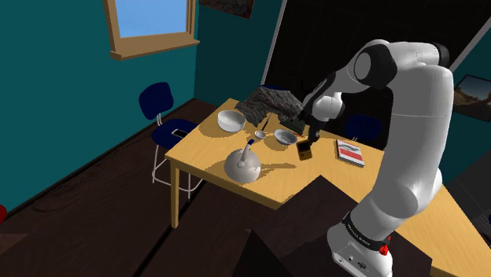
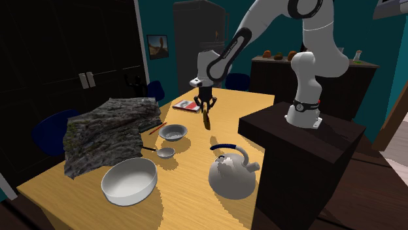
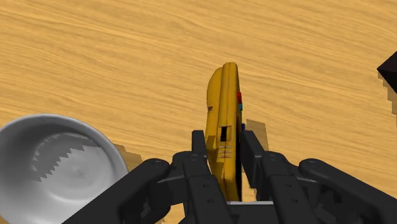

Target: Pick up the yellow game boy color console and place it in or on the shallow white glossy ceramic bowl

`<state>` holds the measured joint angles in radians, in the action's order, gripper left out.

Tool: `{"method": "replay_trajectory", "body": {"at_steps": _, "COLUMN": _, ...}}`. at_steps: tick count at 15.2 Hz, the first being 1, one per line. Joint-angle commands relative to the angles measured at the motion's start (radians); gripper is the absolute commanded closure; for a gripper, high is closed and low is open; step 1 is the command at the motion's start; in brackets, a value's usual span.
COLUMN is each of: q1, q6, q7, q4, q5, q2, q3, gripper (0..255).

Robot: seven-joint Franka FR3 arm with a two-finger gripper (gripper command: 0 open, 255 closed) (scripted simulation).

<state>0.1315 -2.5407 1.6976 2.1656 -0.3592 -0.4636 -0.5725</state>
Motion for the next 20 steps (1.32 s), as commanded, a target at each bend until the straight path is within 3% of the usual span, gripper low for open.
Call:
{"method": "replay_trajectory", "body": {"at_steps": 1, "q1": -0.016, "q6": 0.019, "q7": -0.015, "q4": 0.005, "q5": 0.021, "q2": 0.026, "q3": -0.018, "gripper": 255}}
{"method": "replay_trajectory", "body": {"at_steps": 14, "q1": -0.085, "q6": 0.148, "q7": -0.100, "q4": -0.004, "q5": 0.154, "q2": 0.169, "q3": -0.106, "gripper": 255}}
{"method": "replay_trajectory", "body": {"at_steps": 20, "q1": -0.005, "q6": 0.311, "q7": -0.081, "q4": -0.320, "q5": 0.072, "q2": -0.011, "q3": -0.051, "gripper": 255}}
